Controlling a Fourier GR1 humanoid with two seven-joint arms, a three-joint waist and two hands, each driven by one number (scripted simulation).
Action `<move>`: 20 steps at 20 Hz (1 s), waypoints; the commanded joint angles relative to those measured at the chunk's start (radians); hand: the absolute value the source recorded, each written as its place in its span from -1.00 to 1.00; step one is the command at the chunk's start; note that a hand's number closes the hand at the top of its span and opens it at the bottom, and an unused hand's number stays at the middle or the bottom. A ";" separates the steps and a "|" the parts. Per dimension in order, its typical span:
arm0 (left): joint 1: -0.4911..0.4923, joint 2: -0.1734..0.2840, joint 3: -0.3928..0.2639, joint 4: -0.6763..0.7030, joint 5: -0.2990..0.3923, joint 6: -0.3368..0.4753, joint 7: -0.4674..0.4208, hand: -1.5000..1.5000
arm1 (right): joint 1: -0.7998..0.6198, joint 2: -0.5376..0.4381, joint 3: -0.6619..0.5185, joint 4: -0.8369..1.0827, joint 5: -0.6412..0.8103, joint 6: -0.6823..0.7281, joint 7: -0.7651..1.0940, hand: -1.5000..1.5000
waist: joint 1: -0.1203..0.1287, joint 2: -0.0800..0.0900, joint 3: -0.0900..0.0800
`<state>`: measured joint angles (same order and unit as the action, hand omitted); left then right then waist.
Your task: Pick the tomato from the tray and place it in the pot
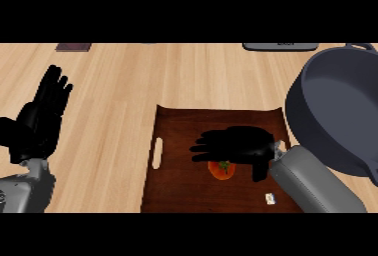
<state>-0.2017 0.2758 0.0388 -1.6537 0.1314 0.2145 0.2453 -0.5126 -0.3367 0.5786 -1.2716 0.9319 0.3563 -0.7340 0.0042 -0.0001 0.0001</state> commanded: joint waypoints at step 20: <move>0.010 -0.061 0.050 0.004 -0.024 -0.066 -0.019 0.00 | -0.017 0.163 -0.077 0.295 0.287 -0.232 -0.223 1.00 | 0.002 0.001 0.000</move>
<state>-0.2161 0.2402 0.0945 -1.6421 0.1127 0.1566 0.2512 -0.5249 -0.1928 0.5224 -1.0660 1.1821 0.1794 -0.8983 0.0034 -0.0037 -0.0036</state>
